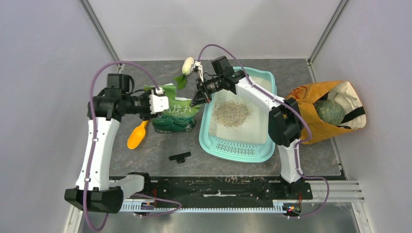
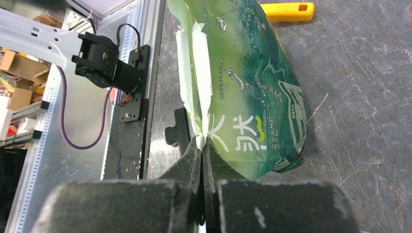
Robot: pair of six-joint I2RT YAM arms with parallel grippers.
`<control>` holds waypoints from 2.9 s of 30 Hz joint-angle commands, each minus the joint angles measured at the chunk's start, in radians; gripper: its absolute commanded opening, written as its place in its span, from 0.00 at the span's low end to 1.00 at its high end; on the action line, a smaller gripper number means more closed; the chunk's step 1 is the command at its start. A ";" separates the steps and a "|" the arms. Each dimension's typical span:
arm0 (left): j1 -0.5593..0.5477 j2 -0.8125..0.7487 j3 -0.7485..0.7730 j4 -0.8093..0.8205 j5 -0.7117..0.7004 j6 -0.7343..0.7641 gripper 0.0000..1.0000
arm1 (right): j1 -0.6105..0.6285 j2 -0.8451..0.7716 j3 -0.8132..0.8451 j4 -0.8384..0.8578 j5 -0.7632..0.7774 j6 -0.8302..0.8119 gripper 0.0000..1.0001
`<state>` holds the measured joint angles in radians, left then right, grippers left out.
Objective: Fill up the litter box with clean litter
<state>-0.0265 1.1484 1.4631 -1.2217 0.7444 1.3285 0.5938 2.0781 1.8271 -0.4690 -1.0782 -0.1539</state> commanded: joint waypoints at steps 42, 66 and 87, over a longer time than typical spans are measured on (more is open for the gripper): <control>-0.081 0.280 -0.076 0.068 -0.236 0.284 0.16 | -0.064 0.172 0.281 -0.334 -0.109 0.033 0.23; -0.070 0.294 -0.025 0.028 -0.165 0.282 0.02 | 0.080 -0.264 -0.339 0.512 0.238 -0.286 0.59; -0.043 0.246 -0.027 0.049 -0.077 0.256 0.24 | 0.098 -0.172 -0.291 0.310 0.252 -0.488 0.07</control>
<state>-0.0849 1.4448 1.4006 -1.1801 0.5819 1.5944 0.6941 1.9095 1.4841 -0.1101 -0.8257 -0.6052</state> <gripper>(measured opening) 0.118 0.138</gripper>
